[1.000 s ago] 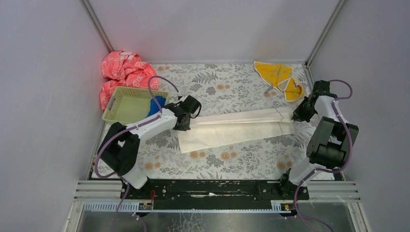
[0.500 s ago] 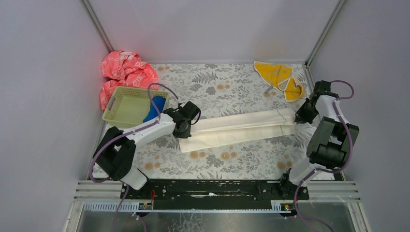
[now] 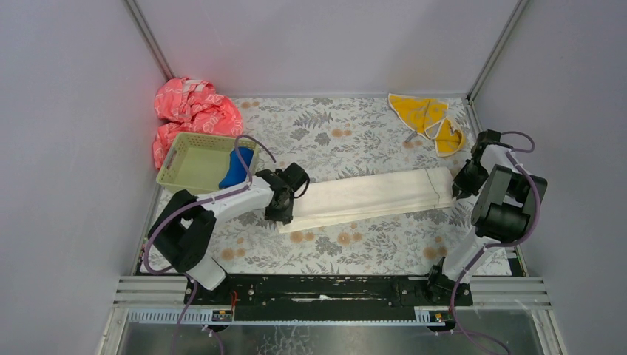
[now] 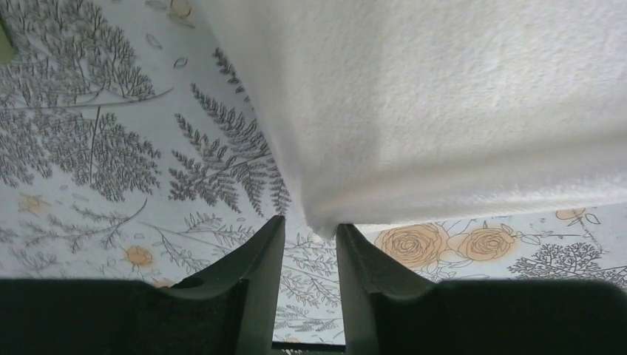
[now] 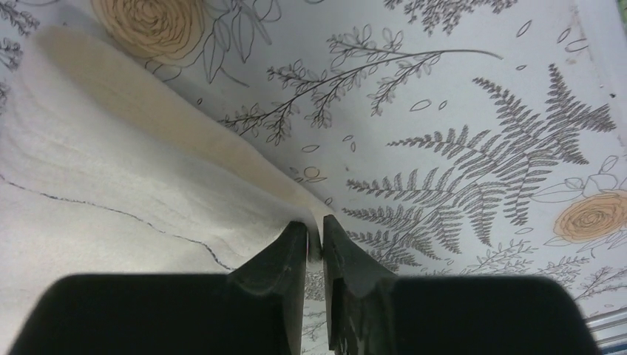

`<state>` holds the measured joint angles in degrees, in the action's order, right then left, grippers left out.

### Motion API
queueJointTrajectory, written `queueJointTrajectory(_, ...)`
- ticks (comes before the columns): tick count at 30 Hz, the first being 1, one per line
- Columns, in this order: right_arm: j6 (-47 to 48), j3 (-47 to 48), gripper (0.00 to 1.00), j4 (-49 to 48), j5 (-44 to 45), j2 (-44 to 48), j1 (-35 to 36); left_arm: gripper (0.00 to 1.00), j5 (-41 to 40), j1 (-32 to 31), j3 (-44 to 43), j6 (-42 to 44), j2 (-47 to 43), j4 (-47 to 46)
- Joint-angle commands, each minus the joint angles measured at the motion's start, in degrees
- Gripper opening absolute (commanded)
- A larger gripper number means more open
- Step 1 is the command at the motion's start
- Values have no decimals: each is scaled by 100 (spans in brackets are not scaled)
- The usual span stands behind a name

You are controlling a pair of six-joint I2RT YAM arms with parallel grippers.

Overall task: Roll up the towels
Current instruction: Fold the towel at the center of the board.

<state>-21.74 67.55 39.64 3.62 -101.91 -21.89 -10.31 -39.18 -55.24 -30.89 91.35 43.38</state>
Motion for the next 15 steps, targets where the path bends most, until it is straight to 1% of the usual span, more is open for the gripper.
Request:
queueJointTrajectory(1, 130, 99, 26, -228, 282, 145, -123, 38, -278, 17, 75, -92, -217, 554)
queueJointTrajectory(4, 106, 93, 45, -235, 163, 468, -123, 47, -381, 23, 59, -176, -530, 608)
queueJointTrajectory(5, 75, 66, 51, -239, 145, 601, -123, 52, -387, 24, 58, -201, -618, 624)
queueJointTrajectory(6, 61, 24, 56, -273, 131, 769, -123, 55, -352, 24, 45, -224, -701, 634)
queueJointTrajectory(8, 22, -48, 63, -309, 218, 1051, -123, 57, -224, 29, 24, -273, -894, 644)
queueJointTrajectory(12, -46, -64, 71, -490, 65, 1455, -124, 67, -19, 105, -92, -391, -1420, 706)
queueJointTrajectory(15, -46, -106, 72, -774, -635, 1557, -123, 70, 127, 368, -98, -399, -1692, 527)
